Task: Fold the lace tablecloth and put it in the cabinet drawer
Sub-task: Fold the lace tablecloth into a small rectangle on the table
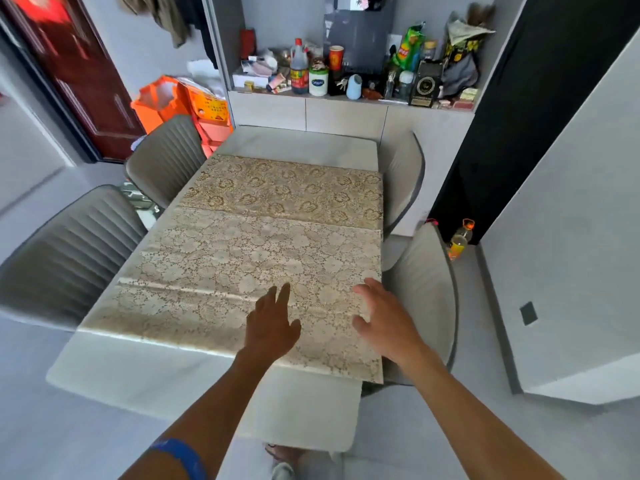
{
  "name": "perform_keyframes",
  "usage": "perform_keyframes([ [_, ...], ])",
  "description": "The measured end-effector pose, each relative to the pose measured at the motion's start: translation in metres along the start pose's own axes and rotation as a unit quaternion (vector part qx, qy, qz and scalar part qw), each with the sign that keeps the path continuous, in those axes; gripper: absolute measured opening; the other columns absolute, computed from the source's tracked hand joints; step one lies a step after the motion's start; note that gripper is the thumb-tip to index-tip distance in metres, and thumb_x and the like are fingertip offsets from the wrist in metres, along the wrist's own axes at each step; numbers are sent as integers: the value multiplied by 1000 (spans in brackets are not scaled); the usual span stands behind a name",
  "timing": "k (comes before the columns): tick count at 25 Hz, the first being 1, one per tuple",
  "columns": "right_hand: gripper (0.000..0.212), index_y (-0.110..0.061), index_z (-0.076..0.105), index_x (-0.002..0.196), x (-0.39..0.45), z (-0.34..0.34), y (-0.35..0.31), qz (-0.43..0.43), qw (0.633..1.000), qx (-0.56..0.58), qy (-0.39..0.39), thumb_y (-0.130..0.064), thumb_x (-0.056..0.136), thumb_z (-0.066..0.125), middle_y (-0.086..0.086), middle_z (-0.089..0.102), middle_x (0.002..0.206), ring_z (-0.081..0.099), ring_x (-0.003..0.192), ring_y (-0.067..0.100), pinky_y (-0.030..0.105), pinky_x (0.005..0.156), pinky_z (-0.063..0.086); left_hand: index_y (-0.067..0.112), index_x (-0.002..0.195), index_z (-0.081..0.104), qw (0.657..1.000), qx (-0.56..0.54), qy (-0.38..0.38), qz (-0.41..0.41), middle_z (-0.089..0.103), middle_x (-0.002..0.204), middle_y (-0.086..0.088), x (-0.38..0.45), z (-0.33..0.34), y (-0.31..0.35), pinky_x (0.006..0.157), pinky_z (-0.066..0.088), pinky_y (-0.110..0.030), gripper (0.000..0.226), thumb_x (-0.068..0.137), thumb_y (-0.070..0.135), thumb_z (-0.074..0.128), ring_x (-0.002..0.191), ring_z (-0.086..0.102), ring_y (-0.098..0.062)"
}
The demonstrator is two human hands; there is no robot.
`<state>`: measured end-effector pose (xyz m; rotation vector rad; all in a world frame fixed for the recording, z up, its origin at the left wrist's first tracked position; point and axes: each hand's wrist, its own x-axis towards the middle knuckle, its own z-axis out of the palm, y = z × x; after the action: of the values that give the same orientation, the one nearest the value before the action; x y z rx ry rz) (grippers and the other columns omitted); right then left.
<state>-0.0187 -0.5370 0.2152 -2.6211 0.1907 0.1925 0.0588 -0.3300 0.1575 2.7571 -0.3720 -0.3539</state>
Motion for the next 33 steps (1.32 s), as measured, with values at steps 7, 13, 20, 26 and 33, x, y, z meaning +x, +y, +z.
perform_keyframes([
  [7,69,-30,18,152,56,-26,42,-33,999,5,-33,-26,94,56,-5,21,160,37,139,22,41,110,39,22,155,2,993,-83,-8,-83,19,161,-12,48,35,28,114,28,-51,85,92,36,57,146,21,-33],
  [13,63,-26,25,150,115,-49,91,-31,997,-16,-71,-27,94,55,-5,27,156,37,138,20,37,110,37,22,156,1,985,-127,-27,-117,16,162,-12,87,52,66,117,24,-50,85,93,36,56,147,18,-33],
  [20,62,-25,28,149,226,-45,120,-113,984,-15,-136,-29,93,55,-3,29,156,38,139,20,36,110,36,25,155,-4,963,-148,-11,-227,10,163,-11,126,69,87,117,22,-53,84,95,35,53,148,13,-34],
  [26,62,-24,31,147,300,-42,152,-187,955,0,-230,-27,92,58,-2,32,156,41,136,18,32,106,37,26,155,-6,934,-163,9,-318,7,163,-10,161,88,144,118,19,-54,84,94,32,52,149,9,-34],
  [33,63,-24,32,146,348,-33,169,-161,958,-49,-233,-27,88,57,-1,38,153,45,133,23,41,107,41,29,154,-4,931,-176,-10,-321,2,164,-5,216,111,144,118,20,-55,85,92,33,54,149,6,-33],
])
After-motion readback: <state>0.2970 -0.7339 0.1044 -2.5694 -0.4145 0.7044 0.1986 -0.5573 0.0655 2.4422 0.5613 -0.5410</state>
